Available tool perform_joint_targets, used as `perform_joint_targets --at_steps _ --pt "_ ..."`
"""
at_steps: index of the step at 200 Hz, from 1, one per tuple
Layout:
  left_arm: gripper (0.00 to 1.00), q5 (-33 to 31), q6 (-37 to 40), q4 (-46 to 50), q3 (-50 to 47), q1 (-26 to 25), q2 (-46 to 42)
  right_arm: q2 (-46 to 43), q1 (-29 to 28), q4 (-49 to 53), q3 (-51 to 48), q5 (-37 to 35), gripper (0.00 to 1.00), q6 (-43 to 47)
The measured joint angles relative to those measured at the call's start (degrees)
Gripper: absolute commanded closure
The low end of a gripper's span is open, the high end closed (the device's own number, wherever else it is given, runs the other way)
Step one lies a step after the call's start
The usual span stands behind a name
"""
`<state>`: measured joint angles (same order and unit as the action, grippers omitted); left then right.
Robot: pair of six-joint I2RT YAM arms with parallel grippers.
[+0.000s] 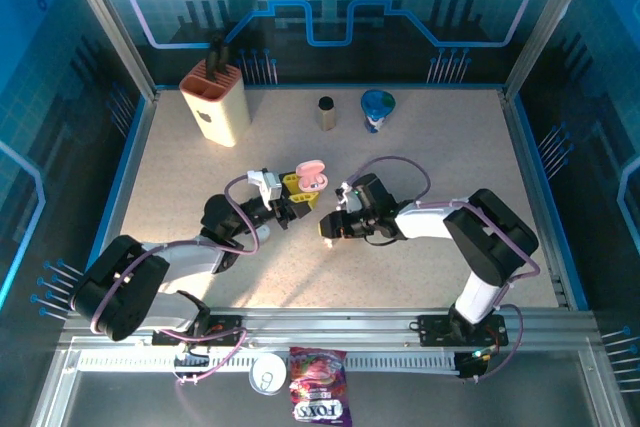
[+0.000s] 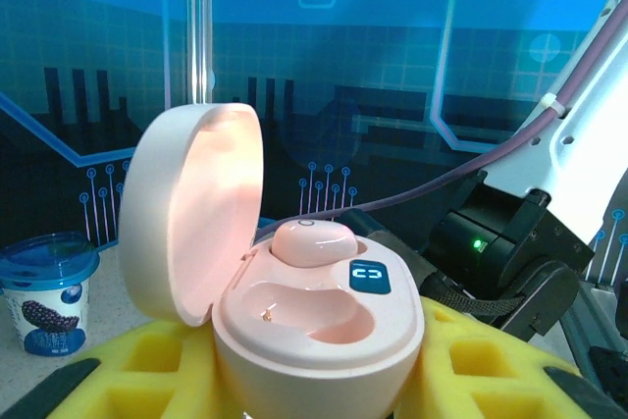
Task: Insert the wireless bluetooth earbuds into the charging case
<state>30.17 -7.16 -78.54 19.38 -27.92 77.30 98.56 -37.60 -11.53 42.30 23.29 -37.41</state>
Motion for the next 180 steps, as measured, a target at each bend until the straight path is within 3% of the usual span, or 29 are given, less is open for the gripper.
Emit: perform_joint_targets --at_steps 180 --pt "0.70 0.02 0.04 -0.02 0.00 0.00 0.87 -0.02 -1.51 6.64 0.70 1.42 0.71 2.51"
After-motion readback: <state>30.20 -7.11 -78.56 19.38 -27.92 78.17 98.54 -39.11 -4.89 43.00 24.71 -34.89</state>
